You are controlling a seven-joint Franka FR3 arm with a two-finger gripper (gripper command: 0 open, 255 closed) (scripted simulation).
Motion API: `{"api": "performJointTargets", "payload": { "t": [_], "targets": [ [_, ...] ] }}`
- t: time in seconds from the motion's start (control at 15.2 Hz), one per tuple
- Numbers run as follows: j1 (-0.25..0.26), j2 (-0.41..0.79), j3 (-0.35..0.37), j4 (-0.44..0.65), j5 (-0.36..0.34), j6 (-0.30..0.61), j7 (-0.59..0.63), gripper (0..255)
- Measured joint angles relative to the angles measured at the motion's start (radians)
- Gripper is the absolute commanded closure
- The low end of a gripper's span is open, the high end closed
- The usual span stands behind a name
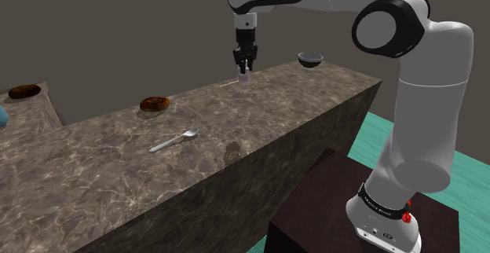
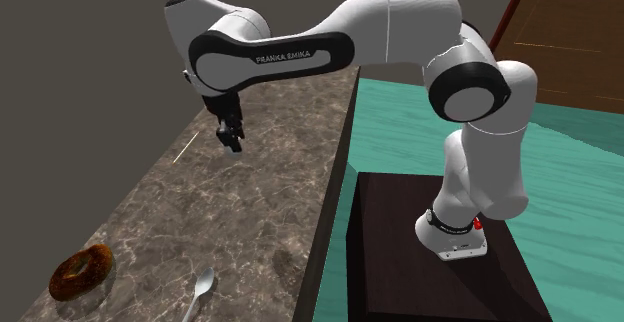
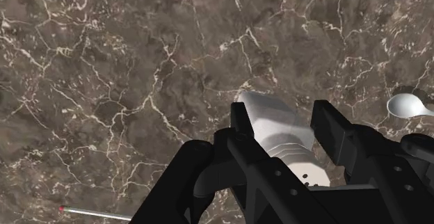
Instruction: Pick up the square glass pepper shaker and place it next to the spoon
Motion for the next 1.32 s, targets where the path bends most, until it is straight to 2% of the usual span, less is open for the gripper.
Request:
{"api": "performJointTargets", "payload": {
  "t": [0.4, 0.79, 1.06, 1.32],
  "targets": [
    [0.056, 0.123, 0.042, 0.176, 0.023, -0.05, 0.108, 255],
    [0.097, 0.314, 0.078, 0.477, 0.048, -0.156, 0.212, 255],
    [0.108, 0.322, 0.08, 0.442, 0.049, -0.113, 0.22, 255],
    [0.114, 0.306, 0.08, 0.36, 0.047, -0.048, 0.216, 255]
  ]
}}
